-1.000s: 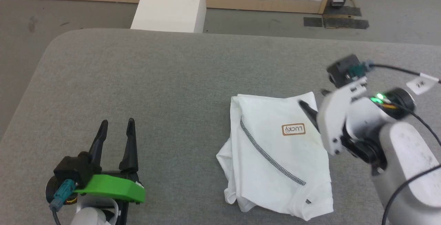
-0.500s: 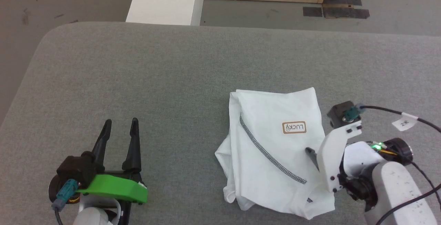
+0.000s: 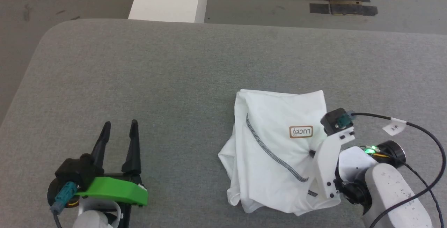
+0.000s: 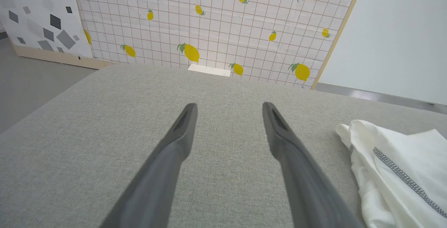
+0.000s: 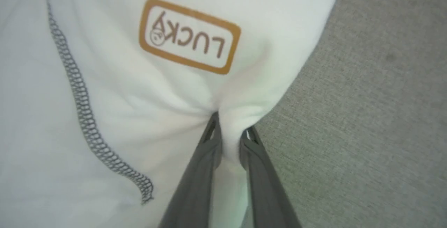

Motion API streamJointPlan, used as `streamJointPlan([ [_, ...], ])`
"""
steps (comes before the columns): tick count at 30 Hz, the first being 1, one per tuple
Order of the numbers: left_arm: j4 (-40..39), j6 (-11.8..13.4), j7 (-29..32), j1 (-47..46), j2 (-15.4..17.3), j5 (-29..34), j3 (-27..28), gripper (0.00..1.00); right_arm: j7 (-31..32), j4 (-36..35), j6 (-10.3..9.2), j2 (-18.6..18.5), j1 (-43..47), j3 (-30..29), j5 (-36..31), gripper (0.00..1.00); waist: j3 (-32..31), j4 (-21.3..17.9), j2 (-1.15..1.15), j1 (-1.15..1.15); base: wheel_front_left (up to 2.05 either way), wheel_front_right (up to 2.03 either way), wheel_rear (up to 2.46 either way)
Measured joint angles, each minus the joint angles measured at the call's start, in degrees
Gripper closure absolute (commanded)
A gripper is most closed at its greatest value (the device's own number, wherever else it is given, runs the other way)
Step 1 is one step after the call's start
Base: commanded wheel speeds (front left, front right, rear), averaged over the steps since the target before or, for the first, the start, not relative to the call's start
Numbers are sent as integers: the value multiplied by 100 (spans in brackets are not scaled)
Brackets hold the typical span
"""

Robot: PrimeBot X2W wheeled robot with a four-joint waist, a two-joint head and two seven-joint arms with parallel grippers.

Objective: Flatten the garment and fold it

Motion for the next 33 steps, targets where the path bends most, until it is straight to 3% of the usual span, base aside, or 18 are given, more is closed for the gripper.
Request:
streamJointPlan([
  [6,-118,114,-1,151,107,-60,233,0,75,-29,2,-531,-410,959,304,100,-40,-353,0,0,0,0,0],
  [12,-347,199,-1,246,176,-78,355,0,211,-133,2,-1282,-1089,2017,776,100,-21,-1031,0,0,0,0,0],
  [16,-471,242,10,236,203,-78,370,0,77,15,2,-1548,-1565,2432,960,100,44,-1556,0,0,0,0,0],
  [24,-756,247,185,40,399,-26,337,0,-535,739,2,-1942,-2262,2548,1043,100,320,-2495,0,0,0,0,0],
  [33,-1315,369,455,-133,728,54,504,0,-1201,1469,2,-2535,-2874,1902,728,100,1058,-2823,0,1,0,0,0],
])
